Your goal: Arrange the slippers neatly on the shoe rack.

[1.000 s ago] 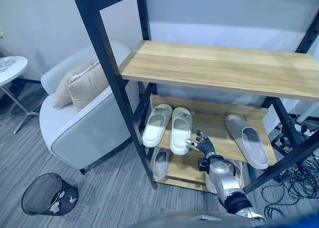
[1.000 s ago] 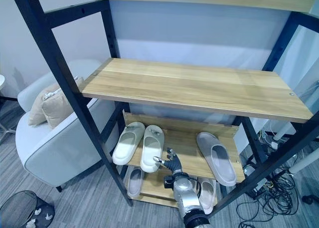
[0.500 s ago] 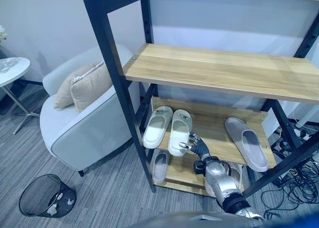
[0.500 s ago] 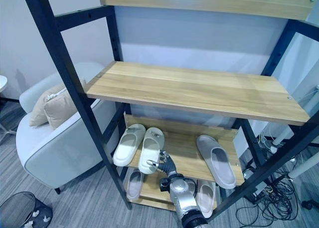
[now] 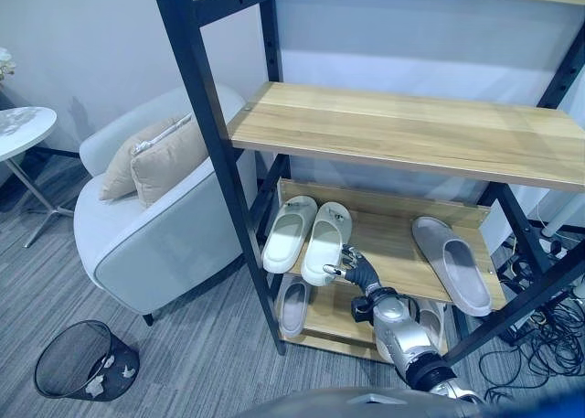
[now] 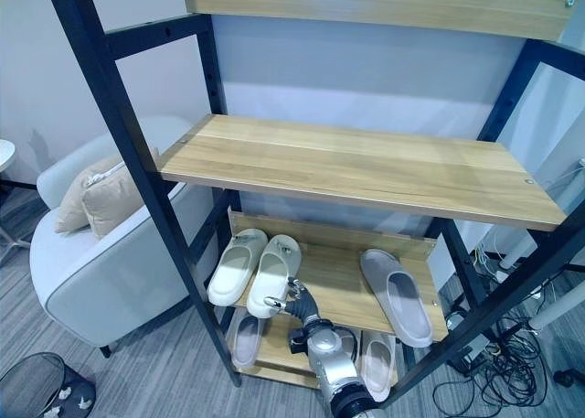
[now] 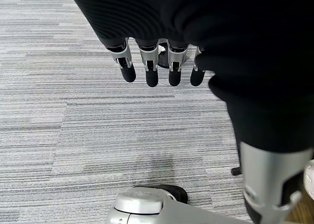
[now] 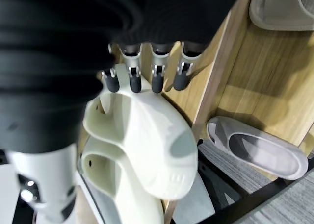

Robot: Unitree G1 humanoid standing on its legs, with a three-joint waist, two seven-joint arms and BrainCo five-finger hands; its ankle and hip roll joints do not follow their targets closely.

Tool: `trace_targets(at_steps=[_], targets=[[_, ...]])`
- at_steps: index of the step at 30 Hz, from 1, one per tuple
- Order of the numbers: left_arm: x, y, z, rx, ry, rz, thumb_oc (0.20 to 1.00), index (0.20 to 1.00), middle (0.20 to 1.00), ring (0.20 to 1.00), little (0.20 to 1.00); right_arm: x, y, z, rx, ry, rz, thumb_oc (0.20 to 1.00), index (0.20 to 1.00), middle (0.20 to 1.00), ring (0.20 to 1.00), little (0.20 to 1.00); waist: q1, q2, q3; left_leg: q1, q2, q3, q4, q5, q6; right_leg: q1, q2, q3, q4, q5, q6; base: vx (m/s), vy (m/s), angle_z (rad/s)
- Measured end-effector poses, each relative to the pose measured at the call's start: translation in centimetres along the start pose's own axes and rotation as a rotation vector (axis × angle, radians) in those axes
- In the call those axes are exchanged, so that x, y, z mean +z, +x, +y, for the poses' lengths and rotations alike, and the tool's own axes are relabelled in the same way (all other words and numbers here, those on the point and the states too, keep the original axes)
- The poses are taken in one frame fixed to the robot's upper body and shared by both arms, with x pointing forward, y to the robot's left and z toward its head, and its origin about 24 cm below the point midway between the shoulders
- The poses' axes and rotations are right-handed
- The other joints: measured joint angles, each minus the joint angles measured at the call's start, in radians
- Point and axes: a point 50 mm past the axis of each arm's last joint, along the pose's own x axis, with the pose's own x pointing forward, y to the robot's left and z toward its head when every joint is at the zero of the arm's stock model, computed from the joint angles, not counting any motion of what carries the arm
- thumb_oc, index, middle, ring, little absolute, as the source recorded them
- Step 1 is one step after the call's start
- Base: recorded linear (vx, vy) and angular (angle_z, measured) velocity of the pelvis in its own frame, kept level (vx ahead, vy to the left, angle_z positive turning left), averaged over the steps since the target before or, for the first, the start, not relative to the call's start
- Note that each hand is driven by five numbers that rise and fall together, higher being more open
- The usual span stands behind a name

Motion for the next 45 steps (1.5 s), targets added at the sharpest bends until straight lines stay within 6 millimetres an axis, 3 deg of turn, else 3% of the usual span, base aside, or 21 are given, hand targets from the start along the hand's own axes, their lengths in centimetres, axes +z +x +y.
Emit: trace_targets(at_steps=[3,6,8,11,16,26,28,33,42,45], targets=[[-0.1,0.0,-0.1,-0.001,-0.003,0.003,1.0,1.0,1.0,1.0,1.0,0.1,-0.9,-1.7,-0.111,0.02,-0.045,1.0,1.0,1.0,1.0,1.0,-0.02,0.003,0.004,0.001,0.0,0.001,0.0,0.0,0.0,0.0,-0.001,0.001,0.0,0.0,0.0,0.0,-0.006,-0.01],[-0.4,-0.1,-0.2,-0.002,0.0,0.007,1.0,1.0,1.0,1.0,1.0,2.0,-1.8,-6.3,-0.241,-0.076,-0.162,1.0,1.0,1.0,1.0,1.0,-0.043,0.01,0.009,0.007,0.001,0.007,0.0,-0.001,0.001,-0.003,0.0,0.009,0.0,-0.003,-0.004,0.01,-0.026,-0.05],[-0.5,-0.1,-0.3,0.0,-0.001,0.011,1.0,1.0,1.0,1.0,1.0,2.7,-2.3,-8.3,-0.312,-0.099,-0.194,1.0,1.0,1.0,1.0,1.0,-0.052,0.013,0.009,0.007,0.001,0.012,-0.001,-0.002,0.003,-0.003,0.001,0.016,0.0,-0.003,-0.003,0.02,-0.024,-0.09],[-0.4,-0.2,-0.5,-0.006,-0.004,0.009,1.0,1.0,1.0,1.0,1.0,2.8,-2.7,-10.0,-0.371,-0.104,-0.191,1.0,1.0,1.0,1.0,1.0,-0.051,0.019,0.013,0.007,0.001,0.028,0.0,-0.004,0.005,-0.007,0.002,0.03,0.0,0.0,-0.002,0.02,-0.023,-0.13],[-0.6,-0.3,-0.7,-0.01,-0.003,0.006,1.0,1.0,1.0,1.0,1.0,3.3,-3.7,-13.6,-0.468,-0.32,-0.17,1.0,1.0,1.0,1.0,1.0,-0.05,0.026,0.019,0.006,0.002,0.03,0.0,-0.006,0.007,-0.01,0.003,0.031,0.0,0.003,0.003,0.0,-0.005,-0.01],[-0.7,-0.4,-1.0,-0.018,-0.014,0.007,1.0,1.0,1.0,1.0,1.0,2.5,-4.2,-14.3,-0.556,-0.322,-0.134,1.0,1.0,1.0,1.0,1.0,-0.053,0.036,0.038,0.006,0.001,0.032,-0.001,-0.006,0.007,-0.01,0.003,0.033,0.0,0.003,0.004,0.01,0.0,0.0],[-0.6,-0.4,-1.0,-0.018,-0.017,0.0,1.0,1.0,1.0,1.0,1.0,1.3,-4.1,-14.4,-0.556,-0.324,-0.075,1.0,1.0,1.0,1.0,1.0,-0.052,0.035,0.039,0.006,0.001,0.032,-0.001,-0.007,0.007,-0.01,0.003,0.033,0.0,0.003,0.004,0.0,0.0,0.0],[-0.7,-0.4,-0.8,-0.013,-0.018,-0.004,1.0,1.0,1.0,1.0,1.0,1.1,-3.7,-14.2,-0.553,-0.311,-0.054,1.0,1.0,1.0,1.0,1.0,-0.05,0.025,0.042,0.008,0.002,0.032,-0.004,-0.007,0.007,-0.009,0.003,0.033,0.0,0.003,0.004,0.0,0.0,0.0],[-1.2,-0.3,-0.4,-0.003,-0.02,-0.002,1.0,1.0,1.0,1.0,1.0,1.5,-2.7,-13.5,-0.502,-0.233,-0.04,1.0,1.0,1.0,1.0,1.0,-0.051,0.007,0.043,0.008,0.003,0.032,-0.004,-0.007,0.007,-0.009,0.004,0.034,0.0,0.005,0.004,0.0,0.0,0.0],[-1.6,-0.3,-0.2,0.002,-0.024,0.011,1.0,1.0,1.0,1.0,1.0,1.3,-2.1,-11.8,-0.463,-0.166,-0.044,1.0,1.0,1.0,1.0,1.0,-0.053,0.0,0.044,0.008,0.004,0.034,-0.004,-0.007,0.006,-0.007,0.006,0.036,0.0,0.006,0.003,0.01,0.007,-0.03]])
